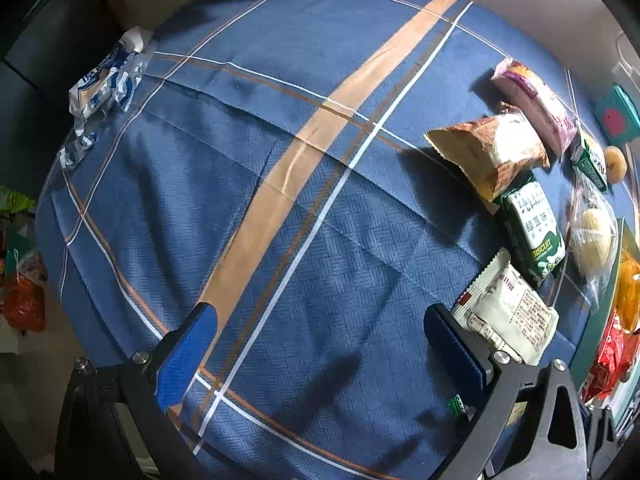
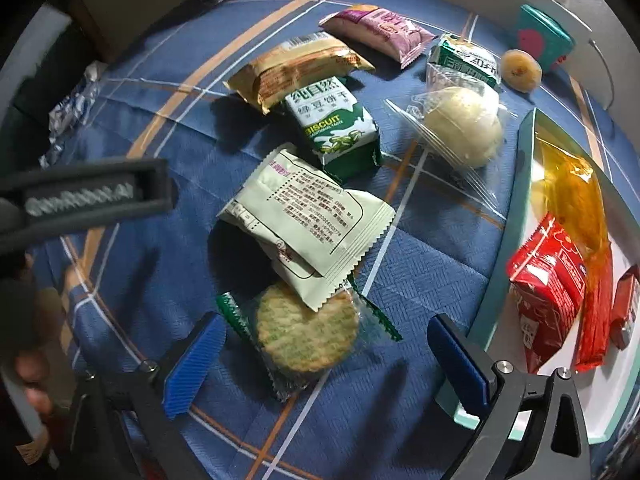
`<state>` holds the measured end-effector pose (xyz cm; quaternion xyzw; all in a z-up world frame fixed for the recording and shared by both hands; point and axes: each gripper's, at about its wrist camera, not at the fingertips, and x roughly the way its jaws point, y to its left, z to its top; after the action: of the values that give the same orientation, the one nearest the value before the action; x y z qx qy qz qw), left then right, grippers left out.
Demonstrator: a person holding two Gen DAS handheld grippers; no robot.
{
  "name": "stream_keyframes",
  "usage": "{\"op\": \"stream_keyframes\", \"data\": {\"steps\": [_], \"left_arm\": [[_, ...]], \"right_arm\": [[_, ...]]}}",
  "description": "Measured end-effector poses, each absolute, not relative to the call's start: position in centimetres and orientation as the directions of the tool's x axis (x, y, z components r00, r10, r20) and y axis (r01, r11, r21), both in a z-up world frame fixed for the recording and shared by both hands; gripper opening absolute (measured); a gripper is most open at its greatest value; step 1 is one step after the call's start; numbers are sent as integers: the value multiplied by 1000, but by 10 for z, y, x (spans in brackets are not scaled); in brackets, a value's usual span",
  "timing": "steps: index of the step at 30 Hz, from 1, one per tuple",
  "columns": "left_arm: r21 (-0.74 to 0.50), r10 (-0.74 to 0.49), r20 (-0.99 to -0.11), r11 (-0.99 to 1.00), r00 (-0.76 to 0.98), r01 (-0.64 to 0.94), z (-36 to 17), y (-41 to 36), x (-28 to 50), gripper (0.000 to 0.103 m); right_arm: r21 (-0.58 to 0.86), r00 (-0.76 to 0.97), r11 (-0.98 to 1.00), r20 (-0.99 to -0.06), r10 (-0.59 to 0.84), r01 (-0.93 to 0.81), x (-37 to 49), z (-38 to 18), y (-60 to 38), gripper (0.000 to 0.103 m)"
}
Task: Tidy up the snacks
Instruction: 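Move the right gripper to the round cracker pack while the left gripper approaches the white biscuit packet, then grasp the cracker pack with the right gripper while the left gripper grasps the white packet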
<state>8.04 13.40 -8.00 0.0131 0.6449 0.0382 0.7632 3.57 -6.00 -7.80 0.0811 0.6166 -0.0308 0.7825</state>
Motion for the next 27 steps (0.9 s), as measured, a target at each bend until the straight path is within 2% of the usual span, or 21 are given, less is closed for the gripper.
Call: {"op": "stream_keyframes", "data": {"steps": [3,7,12,21,27], "left_arm": [[57,64,-984,997,165,-46,-79,136,84,103],[41,48,-985,998,166,-44,-75,134,91,103],[24,30,-985,999,168,-37,-73,129,97,103],[-1,6,-980,999,197,-37,-56,113,97,103],[-24,-13,-977,998,211,-49,-47,111,100,103]], "right_arm": [[80,227,985,-973,44,153,39,-87,-58,94],[136,250,974,-964,88,181,41,-85,-64,75],[172,256,958,-960,112,227,41,-85,-77,63],[189,266,947,-957,119,258,35,-80,-87,59],[216,316,940,-940,127,264,28,-55,-99,59]]}}
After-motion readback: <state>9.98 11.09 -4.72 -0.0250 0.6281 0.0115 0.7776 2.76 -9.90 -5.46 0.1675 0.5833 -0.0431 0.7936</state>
